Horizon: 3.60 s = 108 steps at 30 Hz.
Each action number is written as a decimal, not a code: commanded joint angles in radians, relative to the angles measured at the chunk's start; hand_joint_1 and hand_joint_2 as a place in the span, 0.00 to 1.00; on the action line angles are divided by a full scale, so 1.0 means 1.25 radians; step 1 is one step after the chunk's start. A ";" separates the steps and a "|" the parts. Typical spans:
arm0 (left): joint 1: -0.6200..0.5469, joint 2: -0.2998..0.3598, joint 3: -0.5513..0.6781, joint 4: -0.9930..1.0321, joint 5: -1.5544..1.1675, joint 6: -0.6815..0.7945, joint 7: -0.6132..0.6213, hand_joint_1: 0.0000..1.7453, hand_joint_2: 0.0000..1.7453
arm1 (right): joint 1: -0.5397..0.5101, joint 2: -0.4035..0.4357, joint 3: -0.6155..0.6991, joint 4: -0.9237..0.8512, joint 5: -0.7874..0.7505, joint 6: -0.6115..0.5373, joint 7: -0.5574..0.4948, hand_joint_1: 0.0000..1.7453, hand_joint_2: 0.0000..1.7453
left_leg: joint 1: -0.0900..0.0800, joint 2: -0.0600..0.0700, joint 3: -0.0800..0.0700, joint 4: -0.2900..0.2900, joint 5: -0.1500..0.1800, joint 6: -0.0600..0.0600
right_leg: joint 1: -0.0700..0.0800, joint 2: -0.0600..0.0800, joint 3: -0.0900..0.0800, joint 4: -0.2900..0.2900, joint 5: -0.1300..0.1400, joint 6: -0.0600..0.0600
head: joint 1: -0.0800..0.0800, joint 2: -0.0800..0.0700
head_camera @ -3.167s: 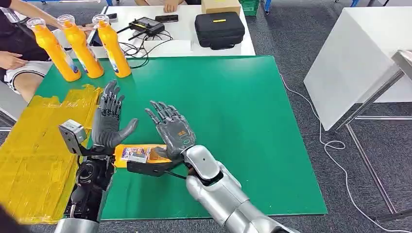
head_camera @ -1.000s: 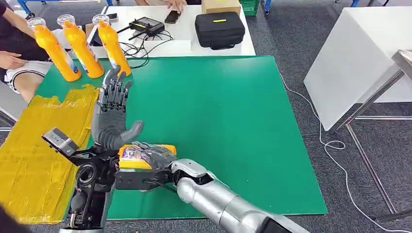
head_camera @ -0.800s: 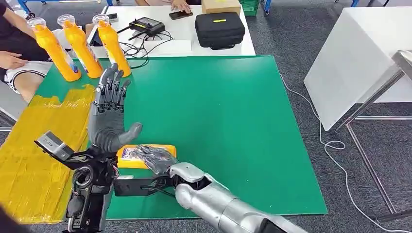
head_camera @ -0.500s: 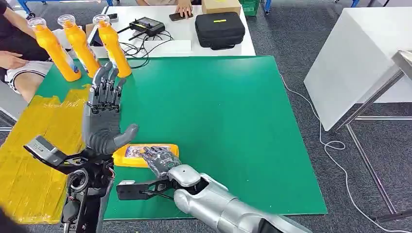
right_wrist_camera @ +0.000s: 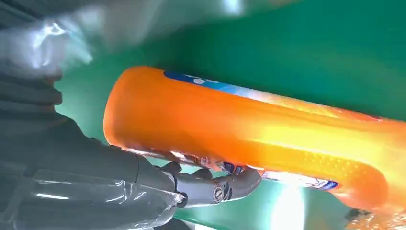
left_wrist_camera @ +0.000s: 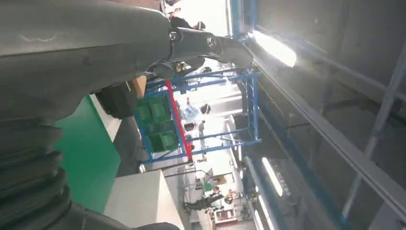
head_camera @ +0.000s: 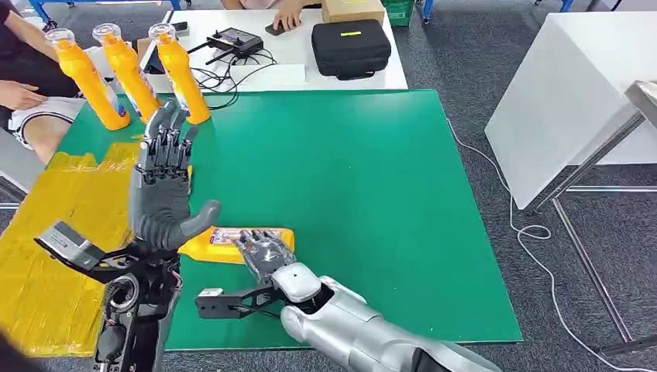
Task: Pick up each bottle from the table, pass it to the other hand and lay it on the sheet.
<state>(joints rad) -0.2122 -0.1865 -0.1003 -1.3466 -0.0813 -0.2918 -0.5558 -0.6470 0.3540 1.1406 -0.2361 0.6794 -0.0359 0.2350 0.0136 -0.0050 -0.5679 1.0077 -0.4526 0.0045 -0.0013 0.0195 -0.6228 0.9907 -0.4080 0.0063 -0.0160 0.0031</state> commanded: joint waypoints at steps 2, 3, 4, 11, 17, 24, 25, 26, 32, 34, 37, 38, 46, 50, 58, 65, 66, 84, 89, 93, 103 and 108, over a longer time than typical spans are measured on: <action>-0.032 0.014 -0.021 0.040 -0.004 0.006 0.012 0.00 1.00 | -0.016 -0.020 -0.018 0.035 -0.008 0.047 0.021 0.00 1.00 | 0.000 -0.002 0.003 -0.001 -0.001 0.000 | 0.000 -0.003 0.003 -0.001 -0.001 0.000 | 0.000 0.000; -0.031 0.014 -0.019 0.041 -0.005 0.008 0.011 0.00 1.00 | -0.013 -0.023 -0.032 0.034 -0.015 0.067 0.031 0.00 1.00 | 0.000 -0.002 0.004 -0.002 -0.001 0.000 | 0.000 -0.004 0.005 -0.001 -0.002 0.001 | 0.000 0.000; -0.030 0.014 -0.019 0.041 -0.005 0.009 0.011 0.00 1.00 | -0.013 -0.025 -0.033 0.035 -0.014 0.070 0.032 0.00 1.00 | 0.000 -0.002 0.003 -0.001 0.000 0.000 | 0.000 -0.002 0.003 -0.001 -0.001 0.000 | 0.000 0.000; -0.027 0.013 -0.019 0.039 -0.005 0.011 0.012 0.00 1.00 | -0.009 -0.034 -0.040 0.034 -0.008 0.085 0.050 0.00 1.00 | 0.000 -0.002 0.006 -0.001 0.000 0.000 | 0.000 -0.003 0.006 -0.002 -0.001 0.001 | 0.000 0.000; -0.027 0.013 -0.019 0.039 -0.005 0.011 0.013 0.00 1.00 | -0.006 -0.043 -0.043 0.036 -0.007 0.088 0.054 0.00 1.00 | 0.000 -0.003 0.008 -0.002 0.000 0.001 | 0.001 -0.005 0.009 -0.003 -0.001 0.001 | 0.000 0.000; -0.017 0.016 -0.003 0.038 -0.006 0.017 0.023 0.00 1.00 | 0.021 -0.072 -0.065 0.027 -0.005 0.079 0.066 0.00 1.00 | 0.000 -0.004 0.011 -0.003 0.001 0.001 | 0.001 -0.005 0.012 -0.004 0.000 0.001 | 0.000 0.000; -0.016 0.016 -0.002 0.038 -0.006 0.017 0.022 0.00 1.00 | 0.023 -0.075 -0.065 0.029 -0.005 0.078 0.066 0.00 1.00 | 0.000 -0.003 0.010 -0.002 0.000 0.000 | 0.000 -0.004 0.011 -0.003 -0.001 0.000 | 0.000 0.000; -0.015 0.016 -0.002 0.038 -0.006 0.017 0.022 0.00 1.00 | 0.024 -0.075 -0.065 0.029 -0.005 0.078 0.066 0.00 1.00 | 0.000 -0.002 0.010 -0.002 0.000 0.001 | 0.000 -0.003 0.011 -0.002 -0.001 0.000 | 0.000 0.000; -0.012 0.015 0.003 0.034 -0.006 0.018 0.023 0.00 1.00 | 0.031 -0.078 -0.072 0.025 -0.005 0.074 0.064 0.00 1.00 | 0.000 -0.003 0.012 -0.003 0.000 0.001 | 0.000 -0.004 0.014 -0.003 0.000 0.001 | 0.000 0.000; -0.007 0.016 0.012 0.032 -0.006 0.020 0.024 0.00 1.00 | 0.047 -0.088 -0.073 0.022 0.003 0.070 0.062 0.00 1.00 | 0.000 -0.003 0.013 -0.003 0.000 0.001 | 0.001 -0.005 0.015 -0.004 0.000 0.001 | 0.000 0.000; 0.001 0.017 0.025 0.028 -0.005 0.020 0.023 0.00 1.00 | 0.068 -0.101 -0.079 0.017 0.016 0.058 0.058 0.00 1.00 | 0.000 -0.004 0.015 -0.005 0.001 0.001 | 0.001 -0.006 0.016 -0.006 0.000 0.001 | 0.000 0.000; 0.002 0.019 0.026 0.029 -0.005 0.020 0.023 0.00 1.00 | 0.070 -0.103 -0.079 0.017 0.017 0.057 0.058 0.00 1.00 | 0.000 -0.002 0.014 -0.003 0.000 0.001 | 0.000 -0.004 0.015 -0.004 0.000 0.001 | 0.000 0.000; 0.051 0.018 0.058 -0.004 -0.005 0.031 0.021 0.00 1.00 | 0.113 -0.111 -0.114 -0.012 0.039 0.015 0.027 0.00 1.00 | 0.000 -0.002 0.016 -0.003 0.000 0.001 | 0.000 -0.003 0.017 -0.003 -0.001 0.001 | 0.000 0.000; 0.072 0.017 0.076 -0.023 -0.008 0.037 0.020 0.00 1.00 | 0.148 -0.117 -0.124 -0.034 0.058 -0.016 0.003 0.00 1.00 | 0.000 -0.003 0.016 -0.005 0.000 0.001 | 0.001 -0.005 0.018 -0.006 0.000 0.001 | 0.000 0.000; 0.108 0.008 0.110 -0.047 -0.018 0.035 0.020 0.00 1.00 | 0.195 -0.132 -0.153 -0.100 0.154 -0.069 0.021 0.00 1.00 | 0.000 -0.002 0.016 -0.003 -0.002 0.001 | 0.001 -0.004 0.017 -0.004 -0.001 0.001 | 0.000 0.000; 0.128 0.004 0.128 -0.051 -0.023 0.029 0.018 0.00 1.00 | 0.258 -0.152 -0.319 -0.281 0.371 -0.113 0.028 0.00 1.00 | 0.000 -0.001 0.014 -0.001 -0.002 0.001 | 0.000 -0.002 0.015 -0.002 -0.001 0.001 | 0.000 0.000; 0.128 0.005 0.129 -0.050 -0.024 0.028 0.018 0.00 1.00 | 0.262 -0.152 -0.331 -0.292 0.383 -0.102 0.028 0.00 1.00 | 0.000 -0.001 0.014 -0.002 -0.002 0.001 | 0.000 -0.002 0.015 -0.002 -0.001 0.001 | 0.000 0.000; 0.111 -0.002 0.142 -0.019 -0.030 0.023 0.014 0.00 1.00 | 0.337 -0.130 -0.546 -0.515 0.593 -0.180 -0.017 0.00 1.00 | 0.000 -0.001 0.007 -0.002 -0.002 0.001 | 0.000 -0.003 0.008 -0.002 -0.002 0.001 | 0.000 0.000; 0.108 -0.001 0.141 -0.015 -0.032 0.023 0.014 0.00 1.00 | 0.336 -0.126 -0.555 -0.513 0.600 -0.195 -0.022 0.00 1.00 | 0.000 -0.001 0.005 -0.002 -0.002 0.001 | 0.000 -0.003 0.006 -0.002 -0.001 0.001 | 0.000 0.000; 0.089 0.001 0.128 0.012 -0.037 0.021 0.012 0.00 1.00 | 0.307 -0.110 -0.591 -0.486 0.573 -0.204 -0.057 0.00 1.00 | 0.000 -0.001 0.007 -0.002 -0.002 0.001 | 0.000 -0.003 0.008 -0.002 -0.002 0.001 | 0.000 0.000; -0.017 0.000 0.054 0.126 -0.037 0.011 0.001 0.00 1.00 | 0.072 -0.042 -0.647 -0.138 0.389 -0.180 -0.235 0.00 1.00 | 0.000 -0.001 0.006 -0.002 -0.001 0.001 | 0.000 -0.004 0.007 -0.002 0.000 0.001 | 0.000 0.000; -0.022 -0.002 0.043 0.121 -0.034 0.012 -0.001 0.00 1.00 | 0.047 -0.036 -0.656 -0.093 0.372 -0.156 -0.246 0.00 1.00 | 0.000 -0.001 0.006 -0.001 -0.001 0.001 | 0.000 -0.003 0.006 -0.001 -0.001 0.001 | 0.000 0.000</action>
<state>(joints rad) -0.1730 -0.1934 -0.0046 -1.2958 -0.1308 -0.2789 -0.5570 -0.4557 0.2857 0.3708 -0.5877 1.1642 -0.2601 -0.0565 0.0135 -0.0048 -0.5636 1.0074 -0.4527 0.0060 -0.0013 0.0185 -0.6181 0.9896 -0.4077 0.0068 -0.0160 0.0030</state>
